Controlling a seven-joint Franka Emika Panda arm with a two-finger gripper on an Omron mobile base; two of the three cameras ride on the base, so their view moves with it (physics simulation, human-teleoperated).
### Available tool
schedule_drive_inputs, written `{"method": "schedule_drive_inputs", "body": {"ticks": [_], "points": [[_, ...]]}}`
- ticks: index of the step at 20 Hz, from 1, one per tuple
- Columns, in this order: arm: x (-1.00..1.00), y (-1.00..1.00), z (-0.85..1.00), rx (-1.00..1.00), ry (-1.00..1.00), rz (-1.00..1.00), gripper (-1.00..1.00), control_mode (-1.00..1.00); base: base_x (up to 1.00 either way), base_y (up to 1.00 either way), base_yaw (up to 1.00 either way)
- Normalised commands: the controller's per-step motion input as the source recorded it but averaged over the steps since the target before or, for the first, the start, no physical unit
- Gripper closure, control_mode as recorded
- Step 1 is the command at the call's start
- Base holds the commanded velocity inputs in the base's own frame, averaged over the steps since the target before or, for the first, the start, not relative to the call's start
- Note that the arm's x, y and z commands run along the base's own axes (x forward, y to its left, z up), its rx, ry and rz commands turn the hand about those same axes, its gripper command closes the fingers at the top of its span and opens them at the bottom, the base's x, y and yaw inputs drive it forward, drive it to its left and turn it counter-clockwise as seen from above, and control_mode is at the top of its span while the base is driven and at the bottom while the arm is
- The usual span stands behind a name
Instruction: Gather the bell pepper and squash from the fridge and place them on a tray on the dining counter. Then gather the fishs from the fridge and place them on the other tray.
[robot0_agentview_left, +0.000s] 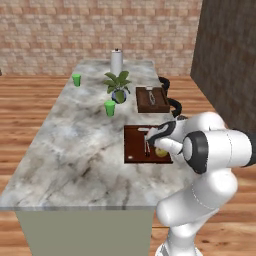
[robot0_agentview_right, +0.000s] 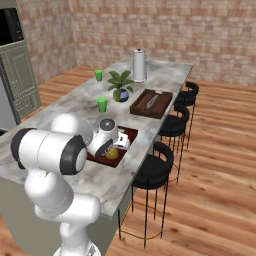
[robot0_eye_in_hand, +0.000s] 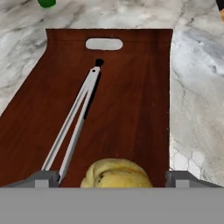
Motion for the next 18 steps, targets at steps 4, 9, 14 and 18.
{"method": "schedule_drive_inputs", "body": {"ticks": [4,9,14,18], "points": [[0.07,0.0,0.04,0.0,0.03,0.0,-1.0,-1.0,0.0,0.0,0.0],[-0.02,0.0,0.35,-0.01,-0.01,0.0,-1.0,-1.0,0.0,0.0,0.0],[-0.4,0.0,1.0,-0.07,-0.17,0.0,-1.0,-1.0,0.0,0.0,0.0],[-0.53,-0.03,0.97,-0.07,-0.02,0.0,-1.0,-1.0,0.0,0.0,0.0]]}}
